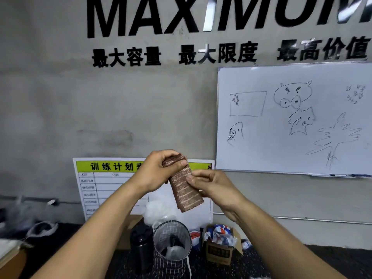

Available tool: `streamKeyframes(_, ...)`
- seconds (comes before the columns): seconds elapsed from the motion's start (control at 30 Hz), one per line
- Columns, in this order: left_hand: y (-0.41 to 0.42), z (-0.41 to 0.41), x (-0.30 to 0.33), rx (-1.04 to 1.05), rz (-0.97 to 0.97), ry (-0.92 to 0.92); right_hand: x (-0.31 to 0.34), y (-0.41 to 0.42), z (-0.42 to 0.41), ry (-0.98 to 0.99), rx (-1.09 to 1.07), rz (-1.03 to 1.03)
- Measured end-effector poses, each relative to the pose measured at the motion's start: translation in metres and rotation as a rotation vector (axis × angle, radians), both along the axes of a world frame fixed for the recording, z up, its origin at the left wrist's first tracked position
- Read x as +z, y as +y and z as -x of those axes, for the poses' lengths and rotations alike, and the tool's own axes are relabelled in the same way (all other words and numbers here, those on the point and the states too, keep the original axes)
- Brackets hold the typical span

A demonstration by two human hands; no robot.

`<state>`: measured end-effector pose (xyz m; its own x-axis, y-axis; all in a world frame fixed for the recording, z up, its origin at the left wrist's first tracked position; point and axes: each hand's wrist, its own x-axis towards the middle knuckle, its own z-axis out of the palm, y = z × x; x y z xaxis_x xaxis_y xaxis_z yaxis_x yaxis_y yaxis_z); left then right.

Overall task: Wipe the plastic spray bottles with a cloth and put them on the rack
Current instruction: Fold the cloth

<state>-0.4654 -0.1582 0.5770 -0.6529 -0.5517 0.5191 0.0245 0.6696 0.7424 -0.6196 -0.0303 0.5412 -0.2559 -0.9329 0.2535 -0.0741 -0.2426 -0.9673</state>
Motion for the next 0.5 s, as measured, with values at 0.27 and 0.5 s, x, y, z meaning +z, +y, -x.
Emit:
streamKeyframes(0.27, 0.003, -0.077, -0.091, 0.274, -0.31, 0.082, -0.068, -0.049, -0.057, -0.171, -0.037, -0.067)
streamKeyframes(0.5, 0.037, -0.19, -0.26, 0.434, -0.449, 0.091, -0.187, -0.077, -0.161, -0.031, 0.147, -0.338)
